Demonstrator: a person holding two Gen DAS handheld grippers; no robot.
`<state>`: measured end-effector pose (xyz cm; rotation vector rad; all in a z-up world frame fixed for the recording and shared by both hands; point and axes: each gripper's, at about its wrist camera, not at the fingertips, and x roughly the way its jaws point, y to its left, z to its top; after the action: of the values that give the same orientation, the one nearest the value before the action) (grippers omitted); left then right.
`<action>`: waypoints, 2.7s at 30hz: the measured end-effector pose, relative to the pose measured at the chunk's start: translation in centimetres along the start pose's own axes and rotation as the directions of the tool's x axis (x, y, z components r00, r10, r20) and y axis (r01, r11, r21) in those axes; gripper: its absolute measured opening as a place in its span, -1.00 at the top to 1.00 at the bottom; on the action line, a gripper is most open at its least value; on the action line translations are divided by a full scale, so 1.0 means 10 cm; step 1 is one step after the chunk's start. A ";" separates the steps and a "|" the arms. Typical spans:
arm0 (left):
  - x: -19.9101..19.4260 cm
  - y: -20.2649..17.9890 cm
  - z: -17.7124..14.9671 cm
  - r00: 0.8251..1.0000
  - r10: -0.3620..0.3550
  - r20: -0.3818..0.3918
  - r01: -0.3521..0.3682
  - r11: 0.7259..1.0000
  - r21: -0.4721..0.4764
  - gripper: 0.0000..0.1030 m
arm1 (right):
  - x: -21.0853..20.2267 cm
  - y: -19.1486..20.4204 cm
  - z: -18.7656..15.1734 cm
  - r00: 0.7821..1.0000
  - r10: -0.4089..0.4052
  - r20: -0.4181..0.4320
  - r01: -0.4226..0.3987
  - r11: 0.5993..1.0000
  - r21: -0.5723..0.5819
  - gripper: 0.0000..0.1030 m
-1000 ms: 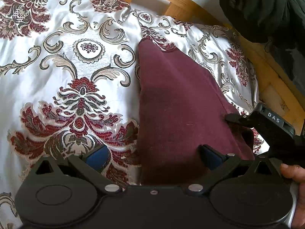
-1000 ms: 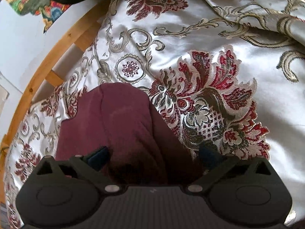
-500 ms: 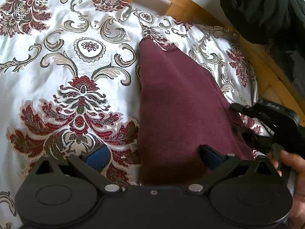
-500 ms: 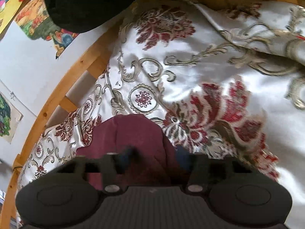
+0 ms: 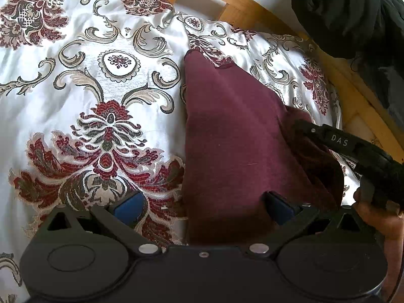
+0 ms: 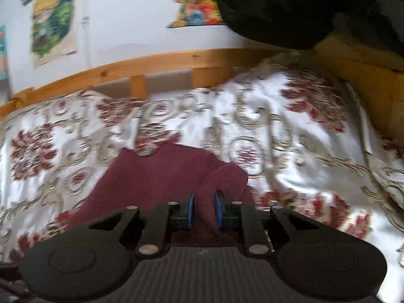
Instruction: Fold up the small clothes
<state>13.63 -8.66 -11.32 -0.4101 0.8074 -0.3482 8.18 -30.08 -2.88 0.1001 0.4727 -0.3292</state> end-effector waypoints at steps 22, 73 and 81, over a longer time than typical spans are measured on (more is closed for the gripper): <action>0.01 0.01 0.00 1.000 -0.012 0.006 0.012 1.000 0.005 -0.99 | 0.51 -0.96 0.06 0.926 0.339 -0.169 -0.277 0.911 0.307 -0.89; 0.11 0.20 0.25 0.976 -0.212 0.052 0.217 0.960 -0.177 -0.65 | 0.68 -1.01 -0.05 0.916 0.374 -0.144 -0.255 0.820 0.512 0.01; 0.11 0.17 0.24 0.978 -0.203 0.042 0.207 0.968 -0.139 -0.40 | 0.63 -0.65 -0.01 0.944 0.268 -0.190 -0.217 0.943 0.251 0.21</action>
<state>16.40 -7.14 -11.39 -0.6337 0.7669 -0.4781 11.29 -38.04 -5.98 0.4194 0.6368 -0.1256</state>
